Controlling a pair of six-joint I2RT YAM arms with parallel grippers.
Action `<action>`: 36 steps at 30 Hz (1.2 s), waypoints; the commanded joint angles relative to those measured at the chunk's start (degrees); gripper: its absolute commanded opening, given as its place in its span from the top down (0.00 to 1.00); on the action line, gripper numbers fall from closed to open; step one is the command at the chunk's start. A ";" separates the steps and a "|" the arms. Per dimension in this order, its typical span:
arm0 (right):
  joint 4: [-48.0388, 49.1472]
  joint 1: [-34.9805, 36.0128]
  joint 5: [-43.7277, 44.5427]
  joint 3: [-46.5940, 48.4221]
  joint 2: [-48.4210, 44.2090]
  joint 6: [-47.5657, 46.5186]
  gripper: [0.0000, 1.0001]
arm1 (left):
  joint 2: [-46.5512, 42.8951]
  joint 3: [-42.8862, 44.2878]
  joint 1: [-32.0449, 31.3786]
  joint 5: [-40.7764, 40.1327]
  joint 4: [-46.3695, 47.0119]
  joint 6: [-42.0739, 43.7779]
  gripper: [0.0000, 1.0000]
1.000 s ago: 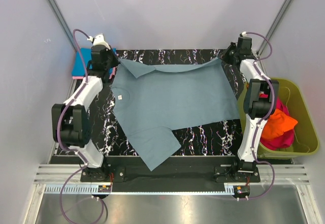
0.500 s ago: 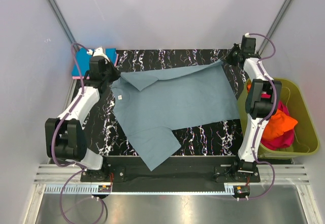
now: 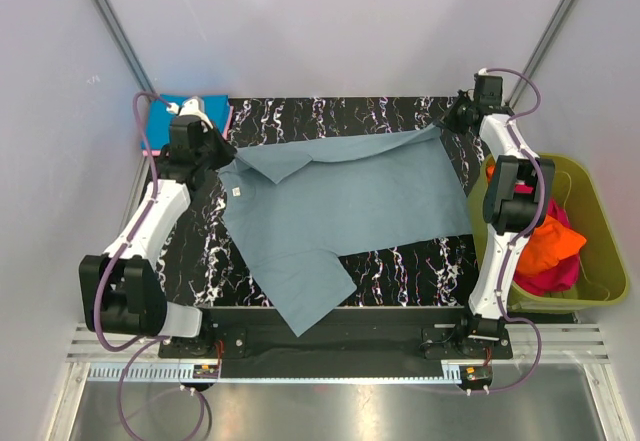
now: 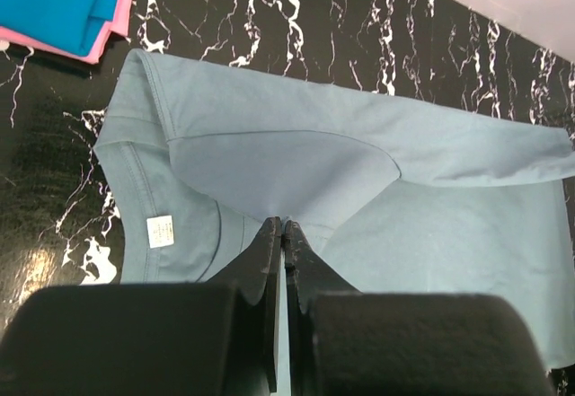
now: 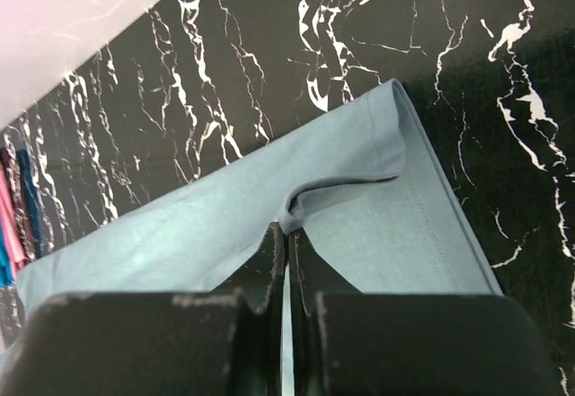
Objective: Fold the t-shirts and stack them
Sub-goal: Fold the tshirt
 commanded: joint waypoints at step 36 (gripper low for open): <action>-5.90 -0.26 6.47 -0.21 -0.10 -4.34 0.96 | 5.00 -1.18 0.32 5.49 -3.44 1.97 1.00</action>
